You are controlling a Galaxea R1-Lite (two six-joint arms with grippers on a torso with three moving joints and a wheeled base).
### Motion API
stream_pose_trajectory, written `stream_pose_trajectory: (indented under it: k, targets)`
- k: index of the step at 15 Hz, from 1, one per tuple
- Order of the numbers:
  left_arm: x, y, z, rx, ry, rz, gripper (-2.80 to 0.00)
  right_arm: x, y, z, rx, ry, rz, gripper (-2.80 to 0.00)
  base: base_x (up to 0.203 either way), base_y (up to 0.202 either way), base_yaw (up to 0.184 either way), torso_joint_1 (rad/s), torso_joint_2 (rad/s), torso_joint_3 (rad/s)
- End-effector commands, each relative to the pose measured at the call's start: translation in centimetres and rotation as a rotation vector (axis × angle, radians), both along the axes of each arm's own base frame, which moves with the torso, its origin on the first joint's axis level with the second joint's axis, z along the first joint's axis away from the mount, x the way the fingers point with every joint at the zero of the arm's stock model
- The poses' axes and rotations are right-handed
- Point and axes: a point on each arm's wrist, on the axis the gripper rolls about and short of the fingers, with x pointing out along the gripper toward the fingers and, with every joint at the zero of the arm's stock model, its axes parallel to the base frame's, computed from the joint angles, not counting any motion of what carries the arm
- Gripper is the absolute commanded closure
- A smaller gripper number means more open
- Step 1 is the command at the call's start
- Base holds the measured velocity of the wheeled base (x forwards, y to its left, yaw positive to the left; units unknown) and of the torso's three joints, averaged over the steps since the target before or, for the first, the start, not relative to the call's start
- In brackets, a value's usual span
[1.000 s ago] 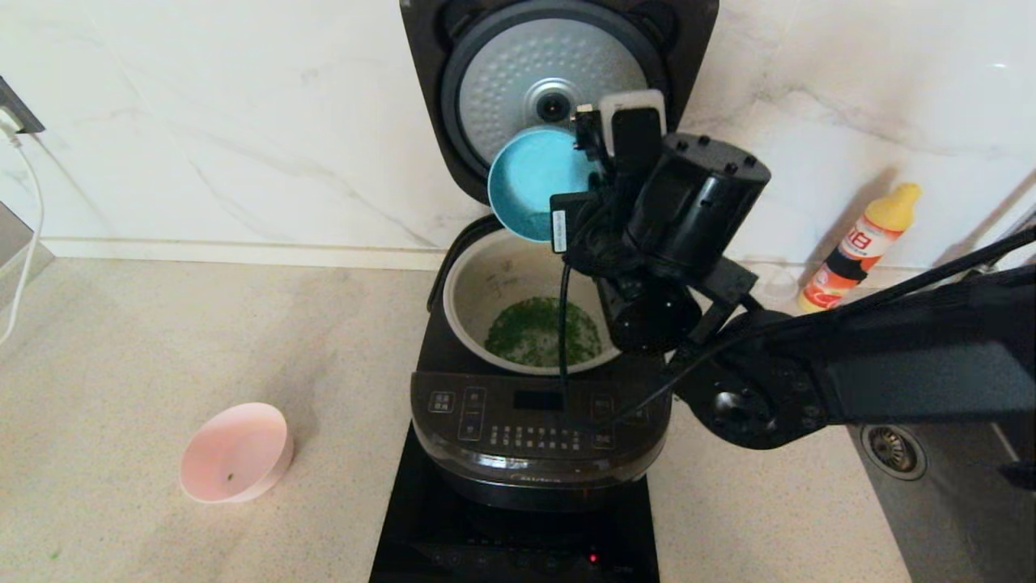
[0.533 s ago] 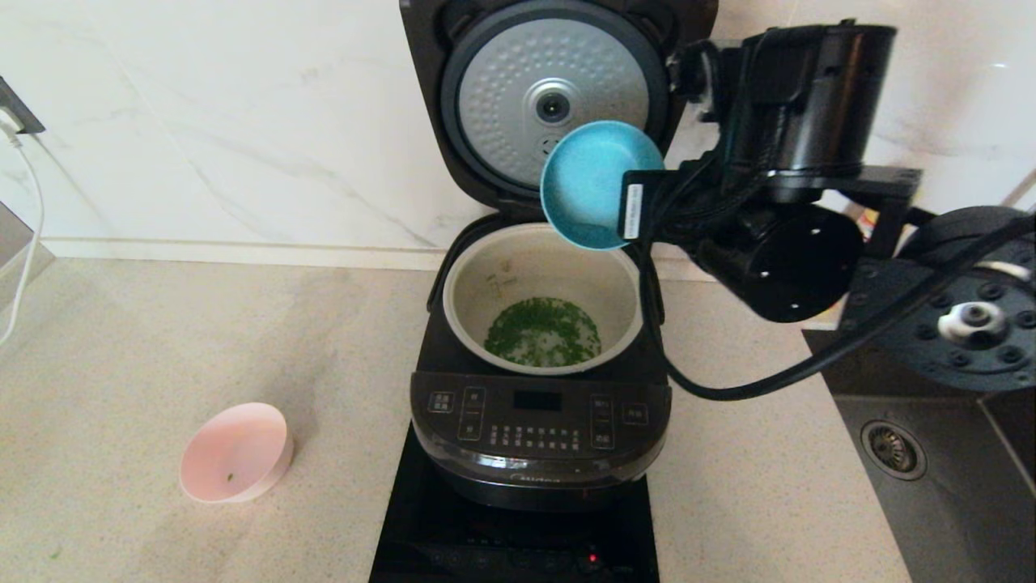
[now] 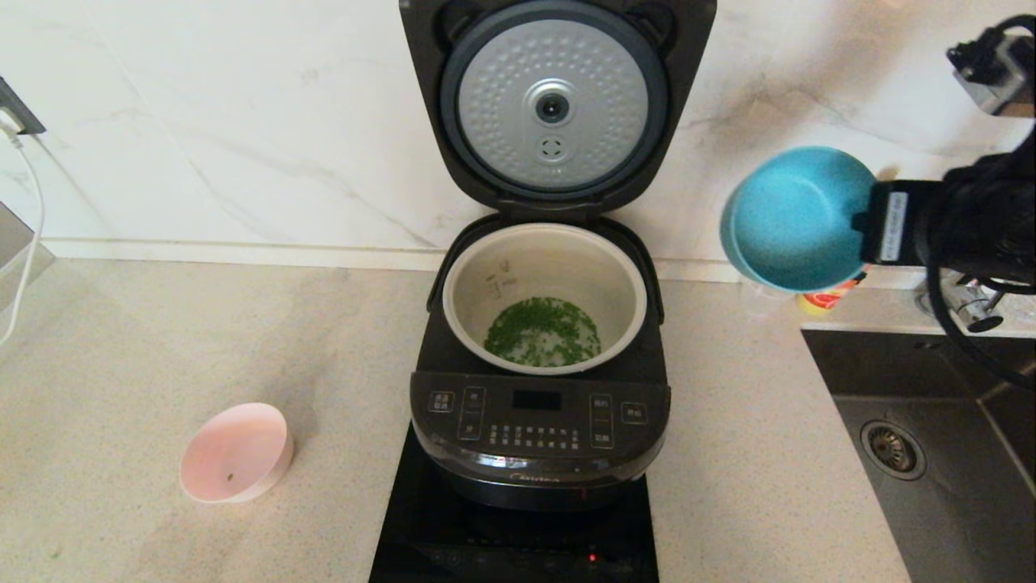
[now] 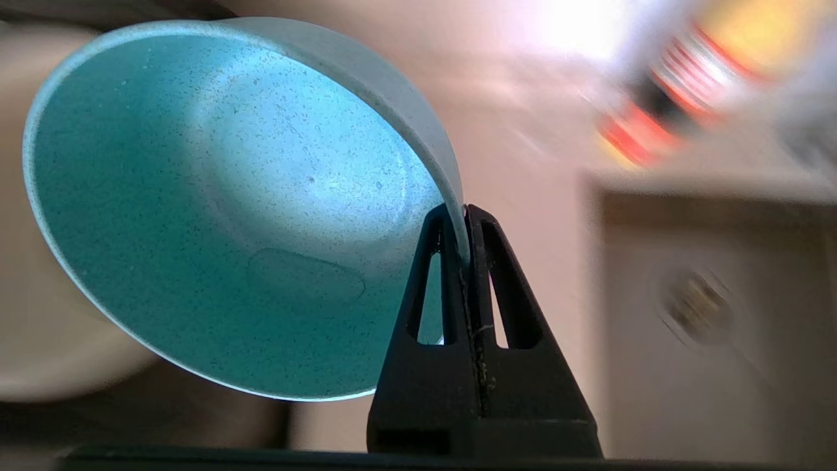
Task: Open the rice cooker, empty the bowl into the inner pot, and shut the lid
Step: Place the bowl on the table
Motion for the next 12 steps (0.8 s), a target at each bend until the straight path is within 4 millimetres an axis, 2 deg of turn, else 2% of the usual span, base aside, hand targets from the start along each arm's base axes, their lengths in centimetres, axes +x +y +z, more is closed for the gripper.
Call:
stream_pose_trajectory:
  k: [1, 3, 6, 9, 12]
  targets:
    - [0.0, 0.0, 0.0, 0.001, 0.001, 0.0, 0.0, -2.8, -3.9, -1.6, -0.002, 0.062, -0.075, 0.0, 0.0, 0.0, 0.0, 0.0, 0.0, 0.0]
    - [0.0, 0.0, 0.0, 0.0, 0.001, 0.0, 0.0, -3.0, -5.5, -5.3, -0.006, 0.201, -0.086, 0.0, 0.0, 0.0, 0.0, 0.0, 0.0, 0.0]
    - [0.0, 0.0, 0.0, 0.0, 0.0, 0.0, 0.0, -2.2, -6.6, -10.4, 0.042, 0.413, -0.042, 0.0, 0.0, 0.0, 0.0, 0.0, 0.0, 0.0]
    - [0.0, 0.0, 0.0, 0.0, 0.002, 0.0, 0.0, -0.2, -6.5, -14.2, 0.138, 0.577, -0.059, 0.0, 0.0, 0.0, 0.0, 0.0, 0.0, 0.0]
    - [0.0, 0.0, 0.0, 0.001, 0.001, 0.001, 0.0, 0.9, -6.2, -16.9, 0.173, 0.703, -0.036, 0.0, 0.0, 0.0, 0.0, 0.0, 0.0, 0.0]
